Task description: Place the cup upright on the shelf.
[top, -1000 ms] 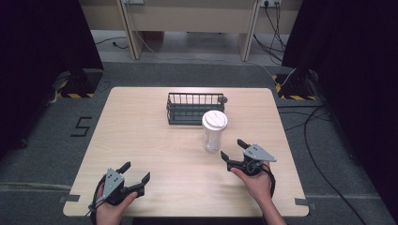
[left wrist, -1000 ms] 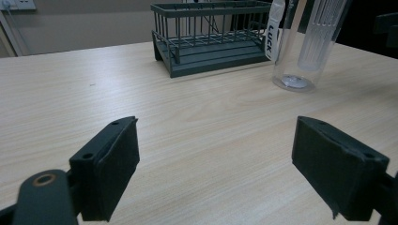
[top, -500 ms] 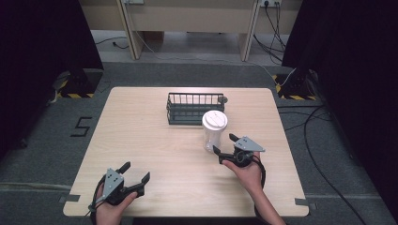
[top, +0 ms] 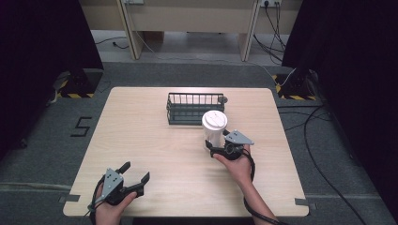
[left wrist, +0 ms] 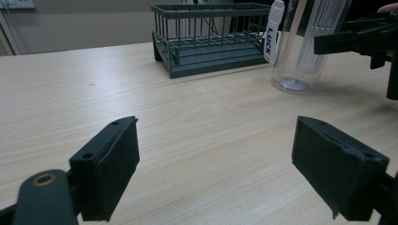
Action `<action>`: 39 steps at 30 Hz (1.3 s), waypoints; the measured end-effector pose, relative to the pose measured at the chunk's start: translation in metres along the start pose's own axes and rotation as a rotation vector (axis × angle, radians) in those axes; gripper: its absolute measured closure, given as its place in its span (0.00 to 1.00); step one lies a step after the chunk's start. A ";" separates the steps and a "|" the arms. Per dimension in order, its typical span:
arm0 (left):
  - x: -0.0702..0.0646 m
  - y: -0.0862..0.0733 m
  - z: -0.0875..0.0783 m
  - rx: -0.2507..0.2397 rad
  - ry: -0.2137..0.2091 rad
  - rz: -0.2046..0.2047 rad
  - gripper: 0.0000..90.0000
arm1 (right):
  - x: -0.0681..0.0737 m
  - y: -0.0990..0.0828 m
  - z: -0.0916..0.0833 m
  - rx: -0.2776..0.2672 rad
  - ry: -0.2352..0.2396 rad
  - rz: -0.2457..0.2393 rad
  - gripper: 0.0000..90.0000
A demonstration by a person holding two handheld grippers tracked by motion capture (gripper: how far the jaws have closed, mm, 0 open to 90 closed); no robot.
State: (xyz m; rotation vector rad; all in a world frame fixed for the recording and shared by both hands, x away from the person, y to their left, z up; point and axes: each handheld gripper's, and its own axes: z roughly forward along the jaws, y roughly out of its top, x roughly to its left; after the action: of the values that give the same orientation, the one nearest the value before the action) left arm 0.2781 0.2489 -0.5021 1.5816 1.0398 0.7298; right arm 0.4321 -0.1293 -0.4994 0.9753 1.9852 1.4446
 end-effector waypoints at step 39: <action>0.000 0.000 0.000 -0.004 -0.011 -0.007 0.16 | -0.002 -0.004 0.020 -0.040 0.004 -0.003 0.20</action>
State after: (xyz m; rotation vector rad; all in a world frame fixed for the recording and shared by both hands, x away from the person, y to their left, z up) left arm 0.2781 0.2492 -0.5019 1.5762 1.0352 0.7175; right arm 0.4469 -0.1203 -0.5098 0.9530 1.9516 1.4803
